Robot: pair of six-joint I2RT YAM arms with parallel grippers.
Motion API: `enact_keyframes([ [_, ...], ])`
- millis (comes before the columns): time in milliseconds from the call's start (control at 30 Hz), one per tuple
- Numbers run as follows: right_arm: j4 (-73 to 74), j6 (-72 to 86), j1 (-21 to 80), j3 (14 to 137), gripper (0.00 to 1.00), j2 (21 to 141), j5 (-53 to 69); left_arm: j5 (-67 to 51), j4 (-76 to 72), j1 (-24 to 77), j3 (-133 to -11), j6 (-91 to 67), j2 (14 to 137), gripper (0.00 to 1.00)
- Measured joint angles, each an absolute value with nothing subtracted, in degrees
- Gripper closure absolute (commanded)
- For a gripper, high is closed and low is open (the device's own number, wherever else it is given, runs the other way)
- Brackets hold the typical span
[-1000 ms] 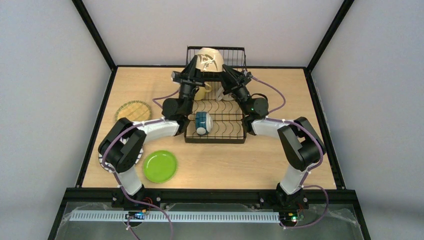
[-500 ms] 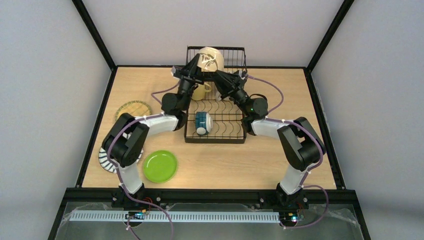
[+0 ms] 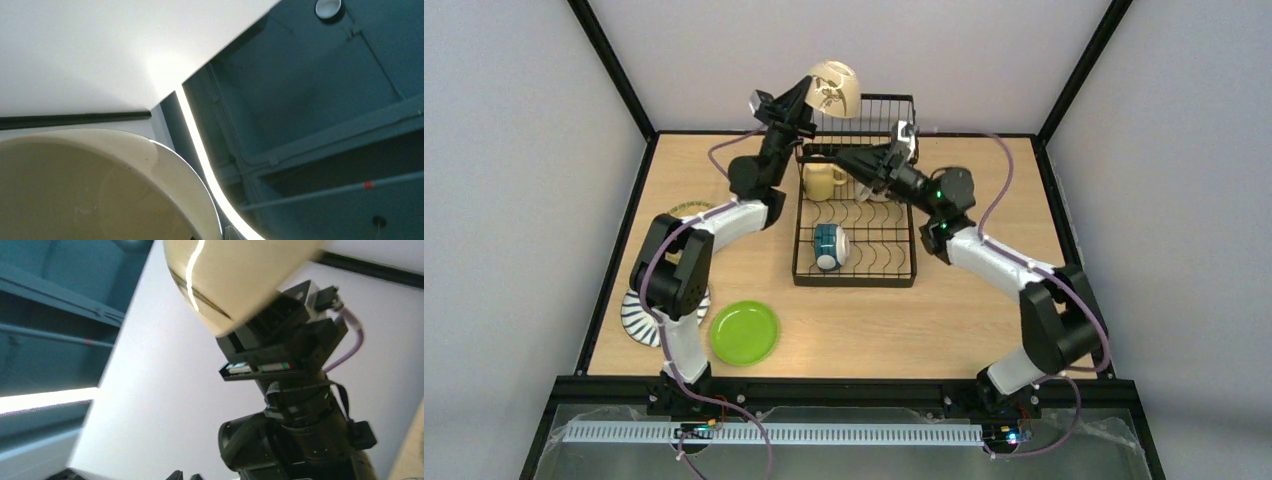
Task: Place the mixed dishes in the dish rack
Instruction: Insert the bowl into the dish rack.
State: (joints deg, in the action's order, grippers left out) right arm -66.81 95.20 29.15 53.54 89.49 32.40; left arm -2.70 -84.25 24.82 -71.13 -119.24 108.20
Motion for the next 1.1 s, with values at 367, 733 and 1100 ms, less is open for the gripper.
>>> enact_keyframes([
  [367, -4.67, 46.04, 28.84, 82.52, 0.38, 83.66, 31.14, -26.94, -77.38, 19.79, -74.89, -118.72, 107.55, 0.98],
  [733, 20.14, 29.28, 28.73, 81.60, 0.38, 81.30, 10.00, -46.39, -44.16, 19.79, -78.15, -94.13, 99.24, 0.98],
  [1100, 23.31, 27.18, 28.51, 79.75, 0.38, 72.95, -1.06, -50.15, -26.37, 20.01, -77.60, -77.78, 94.74, 0.98],
])
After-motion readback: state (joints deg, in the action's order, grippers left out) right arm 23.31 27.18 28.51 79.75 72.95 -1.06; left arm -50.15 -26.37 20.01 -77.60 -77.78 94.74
